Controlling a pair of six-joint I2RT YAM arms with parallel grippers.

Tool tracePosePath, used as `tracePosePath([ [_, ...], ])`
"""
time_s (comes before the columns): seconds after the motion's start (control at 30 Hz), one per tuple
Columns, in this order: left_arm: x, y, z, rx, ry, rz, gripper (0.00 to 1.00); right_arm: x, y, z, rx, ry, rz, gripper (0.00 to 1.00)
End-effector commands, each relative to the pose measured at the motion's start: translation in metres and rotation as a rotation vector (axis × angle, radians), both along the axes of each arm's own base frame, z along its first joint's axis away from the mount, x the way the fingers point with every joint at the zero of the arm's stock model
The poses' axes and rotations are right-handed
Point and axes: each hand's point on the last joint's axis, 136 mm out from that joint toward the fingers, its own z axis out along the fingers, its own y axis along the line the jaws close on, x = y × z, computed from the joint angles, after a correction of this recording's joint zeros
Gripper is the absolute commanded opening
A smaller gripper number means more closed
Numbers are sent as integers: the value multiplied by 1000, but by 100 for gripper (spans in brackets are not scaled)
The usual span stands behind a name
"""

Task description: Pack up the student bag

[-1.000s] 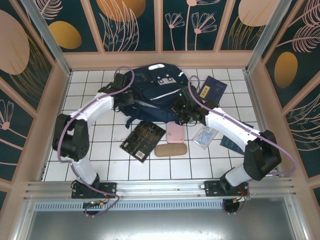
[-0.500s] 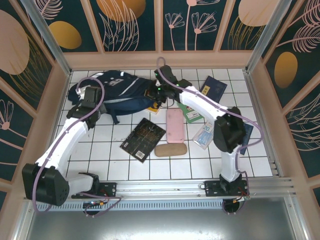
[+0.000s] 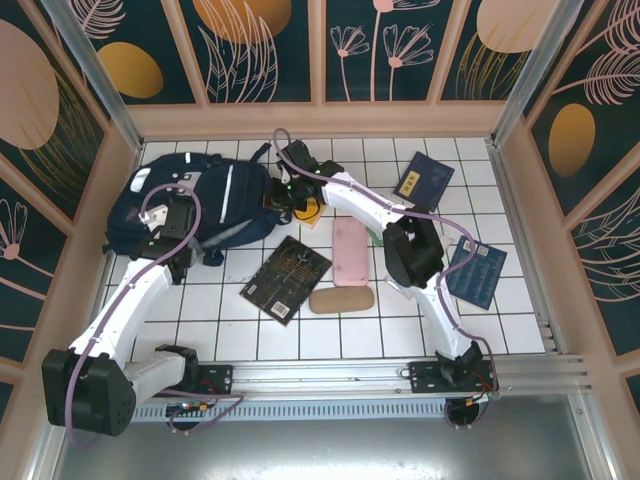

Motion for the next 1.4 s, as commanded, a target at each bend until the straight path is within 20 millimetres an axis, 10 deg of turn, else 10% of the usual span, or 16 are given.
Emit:
tracePosePath([
  [0.0,0,-6,4,-62,-41,-18,46,16,-24,16,-43,-79,-36,45],
  [0.27,32,-64,21,-291,-149,-268,71,13,-65,42,-113,-200,-104,68],
  [0.47,52,-98,34,-432,-217,-393,73,17,-104,17,-115,-165,-190,33],
  [0.67,69,-118,46,-515,-253,-448,74,40,-92,-5,-77,-148,-201,3],
  [0.97,92,-138,53,-597,-258,-489,73,65,-79,-67,-130,-70,-213,0],
  [1.37,125,-185,51,-618,-220,-581,73,19,-173,-130,-308,62,-284,0],
])
